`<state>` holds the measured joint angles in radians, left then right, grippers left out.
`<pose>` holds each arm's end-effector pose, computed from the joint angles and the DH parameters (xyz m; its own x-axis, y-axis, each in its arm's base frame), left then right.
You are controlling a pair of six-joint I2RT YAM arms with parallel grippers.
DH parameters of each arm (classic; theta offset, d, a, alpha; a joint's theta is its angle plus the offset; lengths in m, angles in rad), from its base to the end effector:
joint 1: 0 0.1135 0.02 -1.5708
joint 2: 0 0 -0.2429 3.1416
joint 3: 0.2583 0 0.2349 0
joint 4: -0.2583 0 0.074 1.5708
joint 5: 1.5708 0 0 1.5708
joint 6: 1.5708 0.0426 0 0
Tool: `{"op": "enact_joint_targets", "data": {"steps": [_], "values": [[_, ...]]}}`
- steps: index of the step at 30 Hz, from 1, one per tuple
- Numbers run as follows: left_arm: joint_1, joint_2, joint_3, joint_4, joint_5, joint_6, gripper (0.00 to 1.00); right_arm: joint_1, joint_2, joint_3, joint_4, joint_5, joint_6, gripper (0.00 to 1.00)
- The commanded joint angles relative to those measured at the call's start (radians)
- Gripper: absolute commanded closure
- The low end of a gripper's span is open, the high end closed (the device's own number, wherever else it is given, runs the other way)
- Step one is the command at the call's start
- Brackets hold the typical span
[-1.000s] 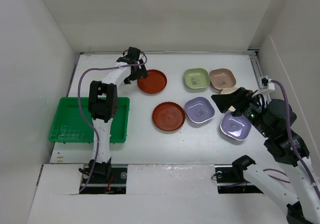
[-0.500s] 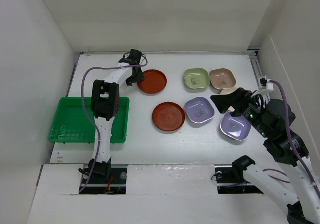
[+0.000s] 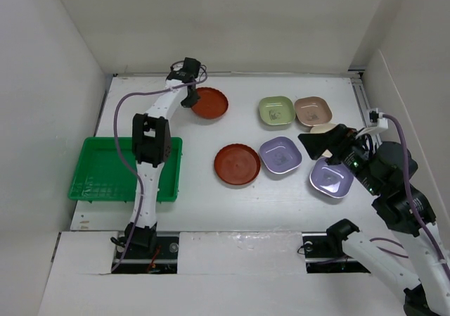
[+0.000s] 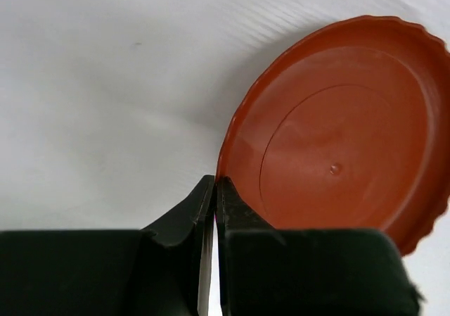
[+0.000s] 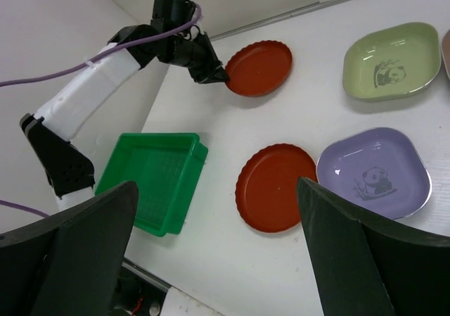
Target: Place the plates into the plastic bin on the countertop
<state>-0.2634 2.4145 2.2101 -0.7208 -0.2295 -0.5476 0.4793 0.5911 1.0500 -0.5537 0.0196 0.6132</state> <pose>0.4906 -0.1223 0.1954 -0.7216 -0.3305 -0.6083 -0.2979 0.9414 -0.1581 0.0992 0.0506 0.3922 -0.3241 0.4800 -0.8152 -0.3146 0.7580 0.5714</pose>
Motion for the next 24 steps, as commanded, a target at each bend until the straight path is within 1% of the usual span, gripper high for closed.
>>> {"op": "enact_joint_targets", "data": {"steps": [1, 2, 3, 6, 7, 8, 9, 10, 11, 13, 14, 16, 17, 18, 20, 21, 23, 24], "values": [[0.001, -0.171, 0.027, -0.091, -0.147, -0.063, 1.0, 0.008, -0.01, 0.004, 0.018, 0.02, -0.015, 0.0], [0.001, -0.208, 0.013, -0.1, -0.171, -0.084, 1.0, 0.008, -0.01, 0.004, 0.018, 0.02, -0.015, 0.0], [0.015, -0.283, -0.037, -0.1, -0.171, -0.131, 1.0, 0.008, -0.01, 0.004, 0.018, 0.011, -0.015, 0.0], [0.044, -0.403, -0.162, -0.1, -0.16, -0.179, 1.0, 0.008, -0.01, -0.005, 0.028, -0.001, -0.015, 0.0], [0.044, -0.493, -0.262, -0.074, -0.183, -0.195, 1.0, 0.008, -0.01, -0.005, 0.028, -0.001, -0.015, 0.0], [0.044, -0.54, -0.312, -0.065, -0.212, -0.227, 1.0, 0.008, -0.01, -0.005, 0.038, -0.01, -0.015, 0.0], [0.044, -0.584, -0.358, -0.065, -0.212, -0.245, 1.0, 0.008, -0.01, -0.005, 0.038, -0.01, -0.015, 0.0], [0.044, -0.671, -0.448, -0.065, -0.226, -0.261, 1.0, 0.008, -0.01, -0.014, 0.038, -0.01, -0.015, 0.0], [0.044, -0.714, -0.493, -0.065, -0.249, -0.279, 1.0, 0.008, -0.01, -0.015, 0.038, -0.01, -0.015, 0.0], [0.044, -0.802, -0.591, -0.065, -0.249, -0.342, 1.0, 0.018, -0.01, -0.015, 0.038, -0.035, -0.015, 0.0], [0.044, -0.887, -0.697, -0.065, -0.261, -0.357, 1.0, 0.018, -0.01, -0.015, 0.047, -0.035, -0.015, 0.0], [0.044, -0.969, -0.789, -0.065, -0.298, -0.415, 1.0, 0.018, -0.01, -0.015, 0.047, -0.064, -0.015, 0.0], [0.055, -1.004, -0.863, -0.08, -0.309, -0.437, 1.0, 0.018, -0.01, -0.015, 0.047, -0.064, -0.015, 0.0], [0.055, -1.076, -0.898, -0.106, -0.324, -0.457, 1.0, 0.027, -0.01, -0.015, 0.047, -0.064, -0.015, 0.0], [0.064, -1.147, -0.963, -0.127, -0.336, -0.52, 1.0, 0.036, -0.01, -0.015, 0.047, -0.075, -0.015, 0.0], [0.064, -1.214, -1.033, -0.14, -0.337, -0.54, 1.0, 0.036, -0.01, -0.015, 0.047, -0.085, -0.015, 0.0], [0.117, -1.268, -1.102, -0.14, -0.349, -0.554, 1.0, 0.045, -0.01, -0.015, 0.047, -0.099, -0.015, 0.0], [0.154, -1.305, -1.166, -0.123, -0.323, -0.554, 1.0, 0.057, -0.01, -0.015, 0.047, -0.099, -0.015, 0.0]]}}
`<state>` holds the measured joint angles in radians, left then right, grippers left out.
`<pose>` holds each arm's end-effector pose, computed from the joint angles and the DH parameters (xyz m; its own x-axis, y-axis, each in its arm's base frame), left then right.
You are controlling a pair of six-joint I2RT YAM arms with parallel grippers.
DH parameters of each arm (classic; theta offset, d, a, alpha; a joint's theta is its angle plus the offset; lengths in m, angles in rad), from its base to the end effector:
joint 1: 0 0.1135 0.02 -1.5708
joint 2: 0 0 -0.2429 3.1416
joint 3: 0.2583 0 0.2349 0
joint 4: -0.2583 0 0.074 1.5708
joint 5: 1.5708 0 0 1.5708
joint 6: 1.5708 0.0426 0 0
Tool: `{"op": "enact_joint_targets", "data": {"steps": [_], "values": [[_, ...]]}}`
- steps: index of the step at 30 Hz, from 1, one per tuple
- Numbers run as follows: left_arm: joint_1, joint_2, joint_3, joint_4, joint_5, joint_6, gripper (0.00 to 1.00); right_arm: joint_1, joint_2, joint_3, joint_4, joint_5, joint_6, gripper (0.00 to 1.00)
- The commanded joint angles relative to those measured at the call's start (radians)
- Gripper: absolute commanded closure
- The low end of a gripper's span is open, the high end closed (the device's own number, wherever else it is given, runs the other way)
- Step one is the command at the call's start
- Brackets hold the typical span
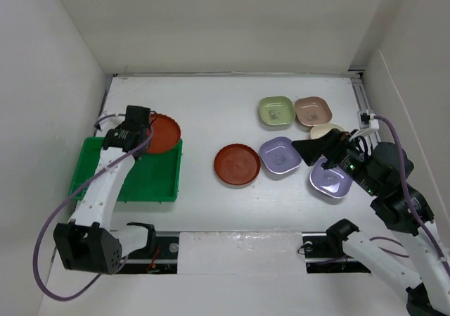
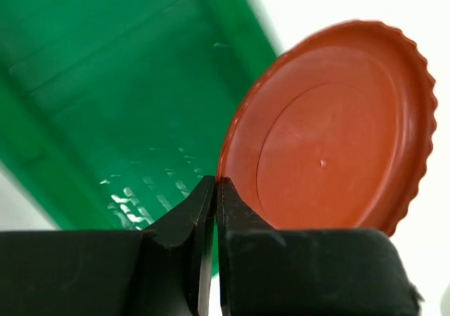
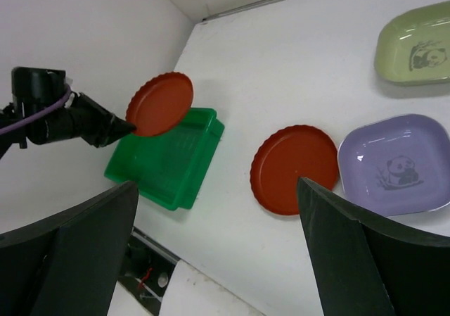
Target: Place the plates into the plastic bin on the countertop
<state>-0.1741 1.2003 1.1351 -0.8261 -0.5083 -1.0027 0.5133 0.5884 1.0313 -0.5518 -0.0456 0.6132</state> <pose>0.2325 -0.0199 0.2985 -0.2859 -0.6974 -0.6572 -0.7264 0.6050 -0.3260 0.0977 0.0573 0.3872 -0.3824 0.4444 -0.8101 -0.3790 0.7242 0.5761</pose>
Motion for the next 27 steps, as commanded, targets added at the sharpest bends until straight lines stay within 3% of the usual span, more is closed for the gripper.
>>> {"op": "enact_joint_targets", "data": {"steps": [1, 3, 12, 18, 20, 22, 26, 27], "values": [[0.149, -0.109, -0.125, -0.002, 0.008, -0.079, 1.0, 0.024, -0.007, 0.004, 0.046, -0.045, -0.015, 0.0], [0.214, -0.148, -0.185, 0.039, 0.065, -0.039, 1.0, 0.034, 0.002, 0.013, 0.046, -0.054, -0.015, 0.0], [0.214, -0.199, -0.396, 0.131, 0.157, -0.063, 1.0, 0.117, 0.03, 0.033, 0.036, -0.013, -0.024, 0.0], [0.191, -0.22, -0.407, 0.153, 0.145, -0.065, 0.98, 0.117, 0.01, 0.024, 0.036, -0.004, -0.024, 0.0], [0.191, -0.22, -0.406, 0.153, 0.165, -0.056, 0.87, 0.117, 0.01, 0.024, 0.027, 0.006, -0.024, 0.0], [0.177, -0.24, -0.379, 0.142, 0.165, -0.056, 0.67, 0.117, 0.01, 0.024, 0.027, 0.016, -0.024, 0.0], [0.177, -0.349, -0.318, 0.101, 0.146, -0.036, 0.06, 0.117, 0.02, 0.024, 0.027, 0.016, -0.024, 0.0], [0.177, -0.363, -0.299, 0.087, 0.133, -0.036, 0.0, 0.117, 0.021, 0.024, 0.027, 0.016, -0.024, 0.0]]}}
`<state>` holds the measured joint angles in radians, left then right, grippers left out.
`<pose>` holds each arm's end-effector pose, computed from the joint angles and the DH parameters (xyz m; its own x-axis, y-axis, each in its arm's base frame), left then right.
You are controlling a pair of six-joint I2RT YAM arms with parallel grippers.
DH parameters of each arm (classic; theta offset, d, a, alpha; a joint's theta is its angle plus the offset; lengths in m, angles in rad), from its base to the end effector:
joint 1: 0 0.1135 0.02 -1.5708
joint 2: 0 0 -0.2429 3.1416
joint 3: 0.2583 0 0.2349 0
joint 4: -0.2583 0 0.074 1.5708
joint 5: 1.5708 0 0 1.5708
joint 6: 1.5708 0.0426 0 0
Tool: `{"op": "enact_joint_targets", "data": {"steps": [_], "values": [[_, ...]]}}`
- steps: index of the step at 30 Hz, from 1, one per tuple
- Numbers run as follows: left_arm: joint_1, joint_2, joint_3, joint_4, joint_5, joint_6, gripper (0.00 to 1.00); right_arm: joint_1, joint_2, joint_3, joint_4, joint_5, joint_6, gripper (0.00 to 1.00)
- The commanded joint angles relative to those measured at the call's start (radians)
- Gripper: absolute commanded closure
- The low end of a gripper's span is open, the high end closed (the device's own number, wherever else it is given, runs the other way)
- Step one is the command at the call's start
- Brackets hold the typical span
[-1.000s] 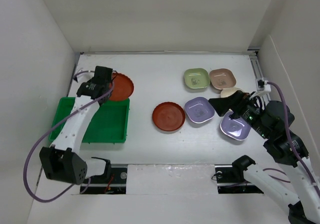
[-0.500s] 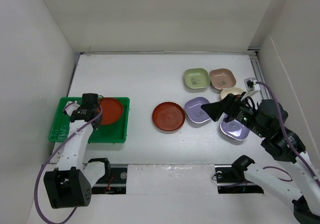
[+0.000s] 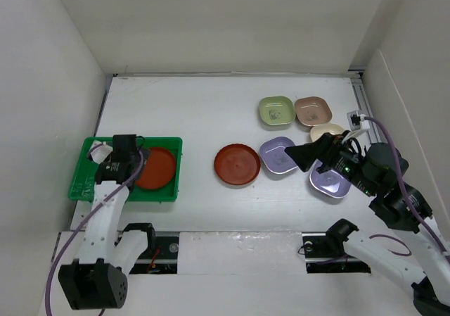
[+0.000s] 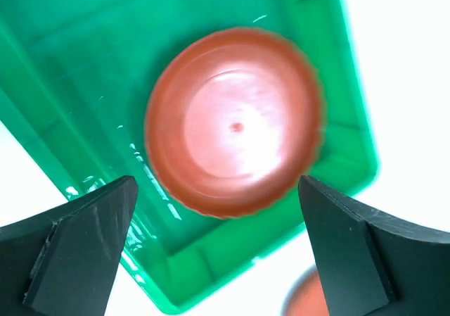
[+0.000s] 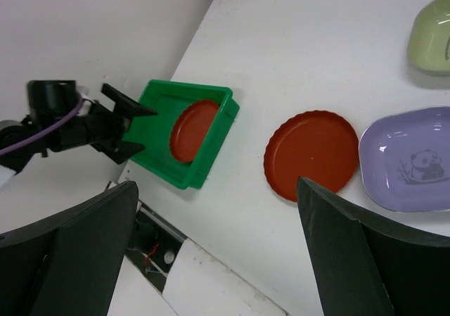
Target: Place the plates into the plastic bin on the countertop
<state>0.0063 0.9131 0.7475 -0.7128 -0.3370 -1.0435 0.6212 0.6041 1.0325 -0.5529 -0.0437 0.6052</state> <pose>0.1782 0.0152 0.2396 -0.1998 -0.8168 -0.5412 -0.7744 0.4700 -0.4236 0.0944 0.0698 0.3859 -0.4339 0.3884 -0.8129 -0.4497 0.6885 0.5690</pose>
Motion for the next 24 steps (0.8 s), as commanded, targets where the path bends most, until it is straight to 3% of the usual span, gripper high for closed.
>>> {"op": "enact_joint_targets", "data": {"steps": [1, 4, 7, 12, 13, 15, 16, 18, 21, 24], "values": [[-0.003, -0.076, 0.13, -0.043, -0.039, 0.014, 0.0, 0.009, 0.014, 0.023, 0.028, 0.015, -0.016, 0.0], [-0.003, -0.088, 0.179, -0.028, 0.005, 0.101, 0.0, 0.009, 0.023, 0.023, 0.038, 0.031, -0.016, 0.0], [-0.003, -0.085, 0.191, 0.143, 0.194, 0.245, 0.0, 0.009, 0.023, 0.014, 0.038, 0.092, -0.016, 0.0], [-0.003, 0.106, 0.245, 0.375, 0.435, 0.365, 0.0, 0.009, 0.034, 0.014, 0.028, 0.182, -0.016, 0.0], [-0.078, 0.147, 0.269, 0.386, 0.429, 0.366, 0.0, 0.009, 0.043, 0.014, 0.028, 0.182, -0.016, 0.0], [-0.281, 0.304, 0.428, 0.33, 0.237, 0.378, 0.0, 0.009, 0.054, 0.037, 0.019, 0.209, -0.016, 0.0], [-0.5, 0.372, 0.5, 0.284, 0.025, 0.378, 0.0, 0.009, 0.054, 0.037, 0.01, 0.225, -0.025, 0.0], [-0.666, 0.569, 0.71, 0.137, -0.144, 0.321, 0.0, 0.009, 0.065, 0.046, 0.01, 0.243, -0.025, 0.0], [-0.749, 0.697, 0.808, 0.09, -0.22, 0.297, 0.0, 0.009, 0.065, 0.057, 0.01, 0.243, -0.015, 0.0], [-0.775, 0.771, 0.808, 0.102, -0.22, 0.275, 0.0, 0.009, 0.056, 0.069, -0.021, 0.243, -0.001, 0.0]]}}
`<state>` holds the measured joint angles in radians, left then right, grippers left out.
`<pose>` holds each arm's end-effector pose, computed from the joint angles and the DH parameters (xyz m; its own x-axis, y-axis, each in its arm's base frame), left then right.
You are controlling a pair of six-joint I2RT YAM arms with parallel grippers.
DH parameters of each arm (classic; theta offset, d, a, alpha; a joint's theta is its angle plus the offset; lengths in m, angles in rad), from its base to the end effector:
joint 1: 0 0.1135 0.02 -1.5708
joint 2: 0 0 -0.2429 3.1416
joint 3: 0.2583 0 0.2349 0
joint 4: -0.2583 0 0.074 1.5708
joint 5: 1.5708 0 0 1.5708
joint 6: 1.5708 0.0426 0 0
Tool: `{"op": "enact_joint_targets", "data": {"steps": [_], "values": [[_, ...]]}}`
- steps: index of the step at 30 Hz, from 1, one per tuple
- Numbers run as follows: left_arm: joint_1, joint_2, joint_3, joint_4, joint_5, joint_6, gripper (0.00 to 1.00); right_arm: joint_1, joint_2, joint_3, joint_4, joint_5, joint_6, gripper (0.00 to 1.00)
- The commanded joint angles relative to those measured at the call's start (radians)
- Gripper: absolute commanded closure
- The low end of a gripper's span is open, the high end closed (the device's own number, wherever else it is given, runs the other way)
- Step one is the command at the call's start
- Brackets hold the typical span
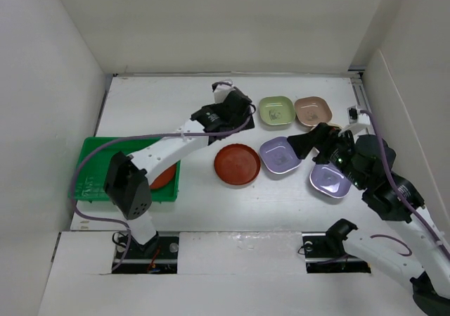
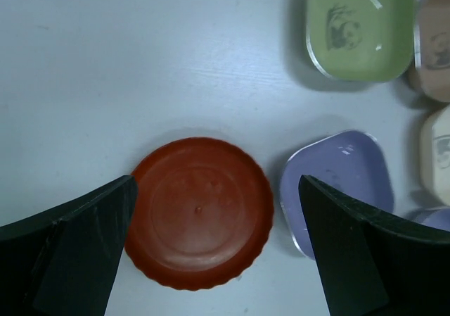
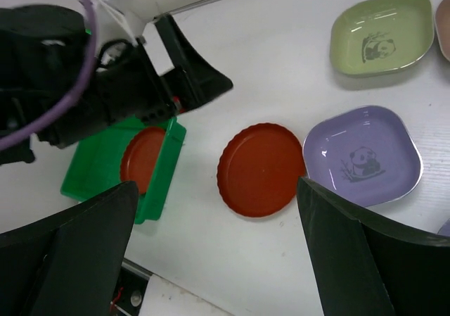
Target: Place the plates into the plastic bin on the countertop
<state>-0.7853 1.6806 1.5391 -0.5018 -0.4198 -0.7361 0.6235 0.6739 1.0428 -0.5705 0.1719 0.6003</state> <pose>0.2741 -0.2495 0.3146 -0.5930 -0.2741 -0.7571 0.0228 0.9342 -0.3560 0.1131 0.0723 0.3797 -0.3822 0.4107 -0.8278 -0.2706 0.8068 0.5252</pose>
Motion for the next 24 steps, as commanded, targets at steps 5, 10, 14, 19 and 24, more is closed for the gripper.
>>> {"op": "enact_joint_targets", "data": {"steps": [5, 10, 14, 19, 24], "values": [[0.008, -0.009, -0.135, 0.046, -0.063, -0.011, 0.0, 0.007, -0.033, 0.069, -0.049, 0.071, 0.004, 0.0], [0.061, 0.002, -0.224, 0.115, 0.027, 0.033, 0.0, 0.007, -0.033, 0.059, -0.049, 0.071, -0.005, 0.0], [0.074, 0.016, -0.269, 0.135, 0.038, 0.046, 0.0, 0.007, -0.023, 0.049, -0.04, 0.035, -0.005, 0.0], [0.074, 0.067, -0.336, 0.126, 0.058, 0.02, 0.0, 0.007, -0.023, 0.02, -0.02, 0.026, -0.005, 0.0], [0.074, 0.105, -0.402, 0.141, 0.067, -0.039, 0.02, 0.007, -0.014, 0.01, -0.009, 0.005, -0.005, 0.0]]}}
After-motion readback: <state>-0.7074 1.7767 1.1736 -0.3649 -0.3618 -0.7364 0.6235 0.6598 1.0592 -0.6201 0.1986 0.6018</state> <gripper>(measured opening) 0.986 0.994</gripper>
